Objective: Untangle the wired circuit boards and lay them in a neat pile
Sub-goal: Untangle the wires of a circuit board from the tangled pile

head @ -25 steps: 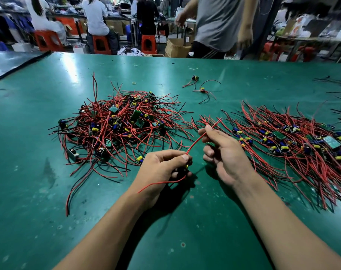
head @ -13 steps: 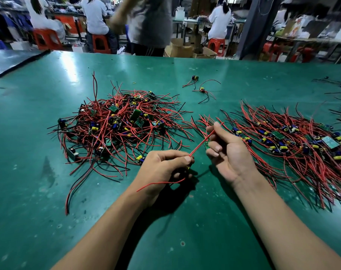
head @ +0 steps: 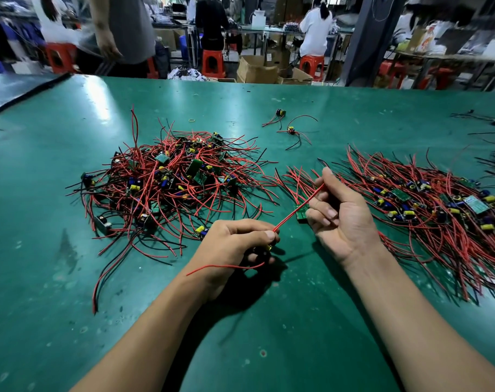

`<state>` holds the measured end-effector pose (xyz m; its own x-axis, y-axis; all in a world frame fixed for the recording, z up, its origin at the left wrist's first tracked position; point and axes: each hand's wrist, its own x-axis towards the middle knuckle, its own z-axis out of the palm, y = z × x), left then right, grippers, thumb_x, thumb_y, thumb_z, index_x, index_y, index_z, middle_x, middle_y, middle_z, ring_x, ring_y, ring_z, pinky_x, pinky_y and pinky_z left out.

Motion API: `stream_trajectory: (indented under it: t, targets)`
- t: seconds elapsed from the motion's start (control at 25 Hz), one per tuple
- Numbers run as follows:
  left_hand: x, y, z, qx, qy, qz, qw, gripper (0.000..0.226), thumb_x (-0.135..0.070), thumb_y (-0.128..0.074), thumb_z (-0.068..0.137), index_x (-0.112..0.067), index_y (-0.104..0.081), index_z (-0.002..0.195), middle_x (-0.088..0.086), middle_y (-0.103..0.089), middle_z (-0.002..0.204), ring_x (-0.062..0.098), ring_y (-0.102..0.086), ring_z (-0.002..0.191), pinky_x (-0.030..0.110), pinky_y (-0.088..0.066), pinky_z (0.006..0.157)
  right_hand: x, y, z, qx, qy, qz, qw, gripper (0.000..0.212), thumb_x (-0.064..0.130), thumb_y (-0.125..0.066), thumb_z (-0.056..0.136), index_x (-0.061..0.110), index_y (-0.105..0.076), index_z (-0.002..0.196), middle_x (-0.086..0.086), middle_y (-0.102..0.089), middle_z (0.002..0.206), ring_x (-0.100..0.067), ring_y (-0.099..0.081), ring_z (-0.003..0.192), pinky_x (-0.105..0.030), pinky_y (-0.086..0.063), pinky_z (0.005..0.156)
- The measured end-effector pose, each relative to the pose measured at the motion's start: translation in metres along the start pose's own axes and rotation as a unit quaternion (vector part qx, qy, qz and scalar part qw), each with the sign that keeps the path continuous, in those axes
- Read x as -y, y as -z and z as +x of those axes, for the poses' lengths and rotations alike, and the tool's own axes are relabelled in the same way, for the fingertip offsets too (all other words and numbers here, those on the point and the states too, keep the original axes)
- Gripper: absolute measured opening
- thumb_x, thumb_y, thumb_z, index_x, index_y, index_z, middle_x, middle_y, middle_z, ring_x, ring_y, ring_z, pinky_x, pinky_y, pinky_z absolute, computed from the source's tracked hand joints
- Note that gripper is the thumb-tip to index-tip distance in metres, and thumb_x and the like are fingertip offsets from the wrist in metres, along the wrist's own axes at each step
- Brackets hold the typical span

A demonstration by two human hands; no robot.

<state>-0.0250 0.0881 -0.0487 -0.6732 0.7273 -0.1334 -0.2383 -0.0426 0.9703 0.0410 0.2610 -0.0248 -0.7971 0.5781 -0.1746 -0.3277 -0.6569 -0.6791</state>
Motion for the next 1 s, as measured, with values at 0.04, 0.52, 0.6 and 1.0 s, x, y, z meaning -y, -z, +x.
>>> stream_trajectory:
  t: [0.04,0.52,0.6,1.0]
  targets:
    - [0.000,0.000,0.000,0.001,0.004,-0.001,1.000,0.010,0.001,-0.069,0.083,-0.002,-0.077,0.078,0.009,-0.070,0.074,0.021,-0.059,0.057,0.019,-0.049,0.050,0.001,0.000,0.000,0.000,-0.011,0.006,1.000,0.028,0.026,-0.061,0.094,0.012,-0.058,0.069,0.007,-0.041,0.051,-0.002,-0.026,0.029,-0.014,-0.021,0.029]
    - [-0.002,0.001,0.000,-0.033,-0.009,-0.037,0.999,0.026,0.003,-0.061,0.089,-0.008,-0.074,0.069,0.012,-0.063,0.066,0.022,-0.064,0.048,0.021,-0.051,0.045,-0.033,0.005,-0.011,0.160,-0.050,-0.381,0.909,0.031,0.031,-0.083,0.079,0.005,-0.073,0.092,-0.022,-0.055,0.082,-0.034,-0.045,0.070,-0.035,-0.033,0.062]
    - [-0.002,0.002,0.000,-0.027,-0.001,-0.034,0.999,0.025,0.003,-0.062,0.088,-0.007,-0.075,0.069,0.009,-0.064,0.063,0.021,-0.064,0.048,0.021,-0.051,0.046,-0.032,0.005,-0.010,0.129,-0.047,-0.389,0.911,0.034,0.033,-0.081,0.081,0.002,-0.069,0.089,-0.017,-0.049,0.069,-0.029,-0.042,0.059,-0.027,-0.029,0.055]
    - [0.002,0.002,0.000,0.023,0.011,-0.007,1.000,0.012,-0.002,-0.069,0.083,-0.003,-0.077,0.074,0.017,-0.061,0.071,0.025,-0.054,0.061,0.019,-0.050,0.050,-0.019,0.005,0.003,-0.033,0.068,-0.229,0.970,0.017,0.018,-0.067,0.093,0.003,-0.064,0.086,0.007,-0.053,0.055,-0.005,-0.032,0.037,-0.017,-0.024,0.037]
